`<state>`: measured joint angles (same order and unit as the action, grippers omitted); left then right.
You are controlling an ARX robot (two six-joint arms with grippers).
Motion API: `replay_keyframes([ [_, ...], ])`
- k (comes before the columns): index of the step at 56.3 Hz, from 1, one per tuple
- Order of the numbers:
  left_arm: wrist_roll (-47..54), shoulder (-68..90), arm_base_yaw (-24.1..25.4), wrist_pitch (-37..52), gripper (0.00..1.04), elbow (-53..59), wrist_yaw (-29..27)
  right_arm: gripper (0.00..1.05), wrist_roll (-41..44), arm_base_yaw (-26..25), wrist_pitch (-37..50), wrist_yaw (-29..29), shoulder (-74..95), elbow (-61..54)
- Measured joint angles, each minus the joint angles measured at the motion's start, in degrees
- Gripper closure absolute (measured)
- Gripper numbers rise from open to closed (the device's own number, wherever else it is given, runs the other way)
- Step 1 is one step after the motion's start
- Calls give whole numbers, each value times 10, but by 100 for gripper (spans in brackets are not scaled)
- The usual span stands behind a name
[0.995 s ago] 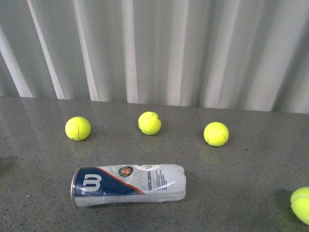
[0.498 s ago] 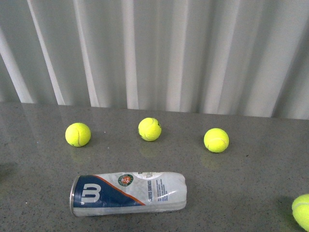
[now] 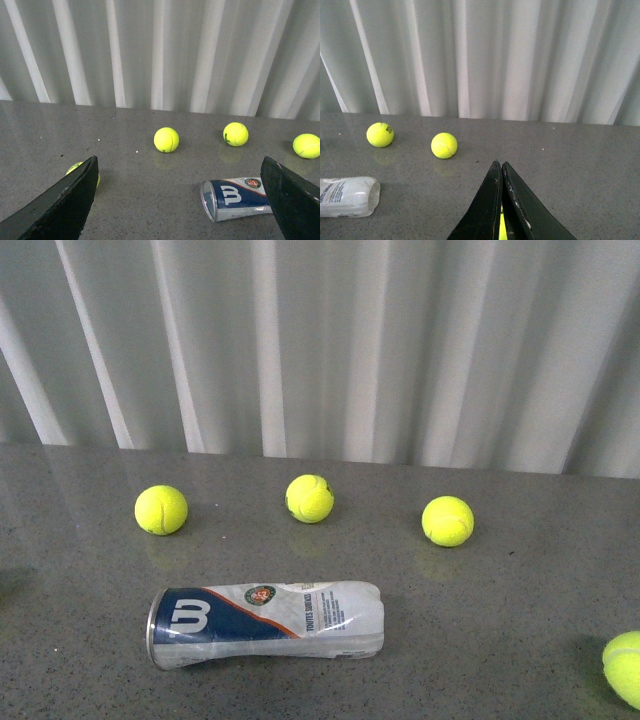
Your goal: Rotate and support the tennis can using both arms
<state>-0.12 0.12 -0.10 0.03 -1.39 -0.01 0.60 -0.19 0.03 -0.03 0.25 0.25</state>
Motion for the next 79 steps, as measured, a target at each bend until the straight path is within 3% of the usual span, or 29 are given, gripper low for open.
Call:
replay_keyframes([
  [7, 0, 0, 0, 0, 7, 0, 0, 101, 0, 0, 0, 0, 0, 0],
  [17, 4, 6, 3, -8, 7, -2, 10, 64, 0, 0, 0, 0, 0, 0],
  [21, 34, 87, 12, -155, 7, -68, 89, 52, 0, 0, 0, 0, 0, 0],
  [24, 38, 150, 0, -198, 7, -114, 94, 43, 0, 0, 0, -2, 0, 0],
  [27, 42, 193, -12, -184, 7, -147, 93, 35, 0, 0, 0, 0, 0, 0],
  [36, 18, 400, -45, 2, 7, -282, 86, 7, 0, 0, 0, 0, 0, 0],
  [39, 7, 481, -59, 48, 7, -316, 76, 6, 0, 0, 0, 0, 0, 0],
  [45, -24, 664, -88, 87, 7, -370, 112, 7, 0, 0, 0, 0, 0, 0],
  [53, -57, 853, -109, 141, 7, -372, 111, 7, 0, 0, 0, 0, 0, 0],
  [67, -82, 968, -91, 218, 7, -356, 84, 7, 0, 0, 0, 0, 0, 0],
  [79, -119, 1031, -72, 248, 7, -354, 102, 7, 0, 0, 0, 0, 0, 0],
])
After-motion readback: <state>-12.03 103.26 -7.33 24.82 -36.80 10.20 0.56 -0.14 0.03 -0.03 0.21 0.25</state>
